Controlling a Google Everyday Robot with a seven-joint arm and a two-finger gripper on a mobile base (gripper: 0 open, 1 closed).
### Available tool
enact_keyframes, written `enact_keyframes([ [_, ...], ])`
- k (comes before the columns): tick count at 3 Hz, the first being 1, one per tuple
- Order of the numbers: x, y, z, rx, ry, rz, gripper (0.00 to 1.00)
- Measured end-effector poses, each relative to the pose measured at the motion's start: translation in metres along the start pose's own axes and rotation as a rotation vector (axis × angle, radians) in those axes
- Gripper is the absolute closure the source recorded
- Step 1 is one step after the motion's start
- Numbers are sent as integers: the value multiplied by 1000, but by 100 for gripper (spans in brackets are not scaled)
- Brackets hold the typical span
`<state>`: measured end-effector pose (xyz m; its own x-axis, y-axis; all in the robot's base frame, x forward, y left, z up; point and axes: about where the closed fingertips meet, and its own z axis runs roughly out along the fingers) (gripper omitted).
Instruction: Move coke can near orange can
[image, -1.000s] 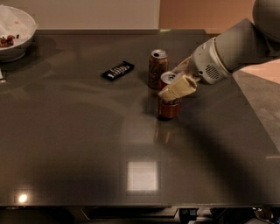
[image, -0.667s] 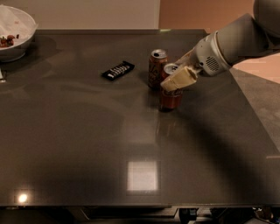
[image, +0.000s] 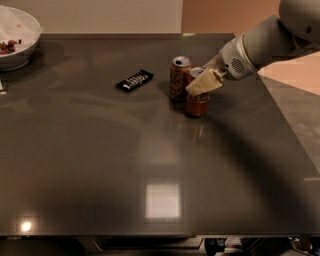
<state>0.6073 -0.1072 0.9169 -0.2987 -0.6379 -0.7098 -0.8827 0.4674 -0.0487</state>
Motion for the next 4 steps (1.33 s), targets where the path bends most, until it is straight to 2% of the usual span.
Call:
enact_keyframes([
  [2,10,-28,9,10,-22,43,35],
  [3,10,-26,11,5,-21,41,13],
  [4,9,-25,13,2,-20,40,0],
])
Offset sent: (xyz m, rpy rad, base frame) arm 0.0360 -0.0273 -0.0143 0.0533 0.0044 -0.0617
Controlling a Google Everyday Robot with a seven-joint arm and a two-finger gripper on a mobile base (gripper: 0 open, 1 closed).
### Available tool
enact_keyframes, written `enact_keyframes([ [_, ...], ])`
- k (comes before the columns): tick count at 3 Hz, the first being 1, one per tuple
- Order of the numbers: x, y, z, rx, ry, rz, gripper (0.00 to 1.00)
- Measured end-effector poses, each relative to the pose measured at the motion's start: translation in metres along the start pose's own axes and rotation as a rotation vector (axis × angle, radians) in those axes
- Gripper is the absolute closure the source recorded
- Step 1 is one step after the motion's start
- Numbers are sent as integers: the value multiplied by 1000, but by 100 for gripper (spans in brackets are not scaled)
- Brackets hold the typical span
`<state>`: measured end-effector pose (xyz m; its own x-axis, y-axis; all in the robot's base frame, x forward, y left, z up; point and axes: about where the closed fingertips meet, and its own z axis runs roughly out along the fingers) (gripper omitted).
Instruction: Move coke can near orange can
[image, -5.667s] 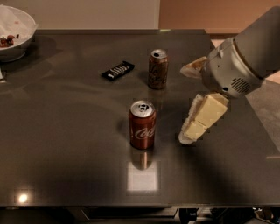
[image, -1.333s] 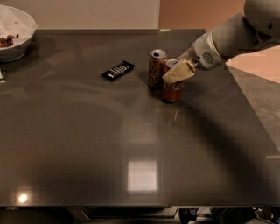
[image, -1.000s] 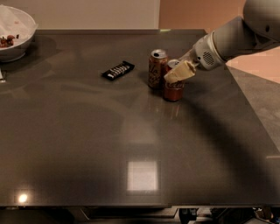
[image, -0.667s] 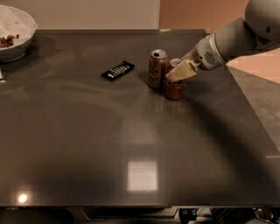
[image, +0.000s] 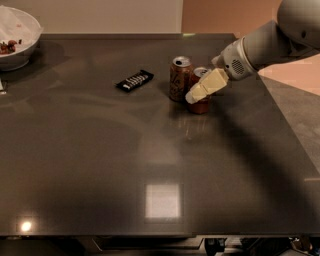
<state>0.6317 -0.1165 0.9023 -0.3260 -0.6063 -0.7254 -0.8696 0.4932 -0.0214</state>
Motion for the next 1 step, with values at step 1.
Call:
enact_keyframes([
  [1,0,0,0,0,0,0,0],
])
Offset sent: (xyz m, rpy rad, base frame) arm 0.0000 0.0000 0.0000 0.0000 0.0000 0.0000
